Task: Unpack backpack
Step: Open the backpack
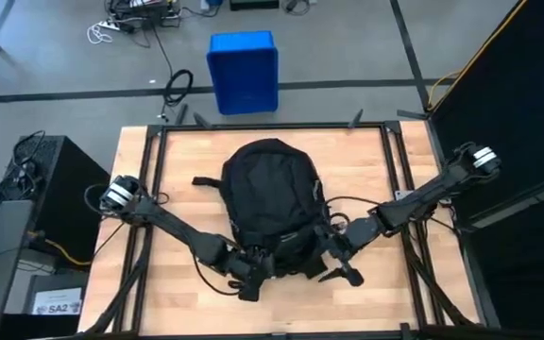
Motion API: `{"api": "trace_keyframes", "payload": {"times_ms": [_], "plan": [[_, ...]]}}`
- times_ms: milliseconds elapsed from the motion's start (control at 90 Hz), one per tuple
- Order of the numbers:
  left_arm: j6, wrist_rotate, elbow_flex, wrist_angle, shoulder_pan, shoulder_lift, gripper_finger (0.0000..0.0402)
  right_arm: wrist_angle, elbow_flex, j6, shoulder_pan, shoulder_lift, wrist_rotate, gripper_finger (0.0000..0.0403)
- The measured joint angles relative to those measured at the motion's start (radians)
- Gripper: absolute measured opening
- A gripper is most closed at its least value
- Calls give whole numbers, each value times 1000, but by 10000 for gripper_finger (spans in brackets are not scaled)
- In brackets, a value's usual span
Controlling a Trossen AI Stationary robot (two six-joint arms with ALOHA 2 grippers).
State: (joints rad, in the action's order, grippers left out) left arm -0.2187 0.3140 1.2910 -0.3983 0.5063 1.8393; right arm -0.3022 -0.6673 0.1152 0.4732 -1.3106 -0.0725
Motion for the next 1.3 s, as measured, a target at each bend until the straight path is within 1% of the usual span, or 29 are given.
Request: {"api": "trace_keyframes", "payload": {"times_ms": [67,133,178,222,300,378,422,489,589,644,722,856,1000,1111,1300], "plan": [[46,19,28,6,6,0,129,-48,-16,-41,-2,20,102,260],[69,46,53,14,9,-1,137,-60,-13,-53,-17,23,207,261],[89,60,70,12,12,-2,140,-53,-12,-55,-35,19,254,260],[117,64,89,11,16,-1,142,-52,-12,-54,-54,12,278,256],[160,71,114,13,20,-1,142,-39,-3,-16,-92,-21,287,246],[167,89,131,-1,21,-1,142,-16,8,28,-124,-80,287,236],[163,99,145,-51,25,-1,142,-22,9,45,-138,-116,286,231],[140,121,170,-173,27,-1,142,-34,7,59,-152,-174,286,223],[54,227,185,-318,42,-13,142,-53,7,74,-168,-262,283,214],[30,300,184,-333,62,-26,141,-78,7,75,-174,-302,285,209],[6,366,171,-348,99,-58,137,-122,7,74,-186,-343,286,205],[-116,469,85,-381,139,-107,132,-193,7,72,-203,-376,287,200],[-286,502,-77,-365,151,-186,130,-221,7,75,-210,-381,287,197],[-387,506,-235,-302,152,-260,130,-220,7,75,-210,-381,286,197],[-486,557,-466,-109,164,-405,130,-220,8,75,-210,-381,283,202]]}}
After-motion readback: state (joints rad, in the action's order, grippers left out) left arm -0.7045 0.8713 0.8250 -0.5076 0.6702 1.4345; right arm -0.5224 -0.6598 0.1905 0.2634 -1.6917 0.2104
